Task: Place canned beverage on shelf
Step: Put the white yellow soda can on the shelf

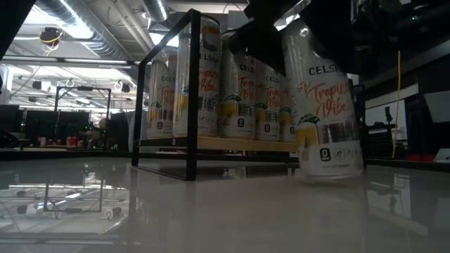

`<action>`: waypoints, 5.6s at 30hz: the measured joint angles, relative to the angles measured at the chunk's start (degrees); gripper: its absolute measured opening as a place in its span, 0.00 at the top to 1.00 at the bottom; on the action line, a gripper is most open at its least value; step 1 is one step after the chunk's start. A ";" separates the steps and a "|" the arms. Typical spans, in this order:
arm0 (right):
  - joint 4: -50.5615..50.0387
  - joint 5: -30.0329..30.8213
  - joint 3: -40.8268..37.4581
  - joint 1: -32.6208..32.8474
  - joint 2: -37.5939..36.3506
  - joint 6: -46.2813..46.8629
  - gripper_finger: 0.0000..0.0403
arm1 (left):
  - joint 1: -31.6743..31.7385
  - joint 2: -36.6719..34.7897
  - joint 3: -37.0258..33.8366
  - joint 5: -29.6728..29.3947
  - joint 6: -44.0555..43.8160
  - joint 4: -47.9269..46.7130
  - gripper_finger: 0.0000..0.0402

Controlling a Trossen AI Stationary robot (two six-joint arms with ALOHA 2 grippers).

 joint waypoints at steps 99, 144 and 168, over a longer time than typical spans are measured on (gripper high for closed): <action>9.05 -6.34 0.02 12.78 0.02 6.00 0.20 | -7.06 -23.52 0.02 14.88 -21.02 -39.30 0.28; 13.50 68.96 47.43 46.16 71.00 4.07 0.20 | -15.34 -23.45 0.02 10.23 -22.92 -38.62 0.28; 9.80 69.09 47.41 41.18 72.37 4.26 0.20 | -16.87 -23.43 0.02 9.91 -22.91 -38.44 0.28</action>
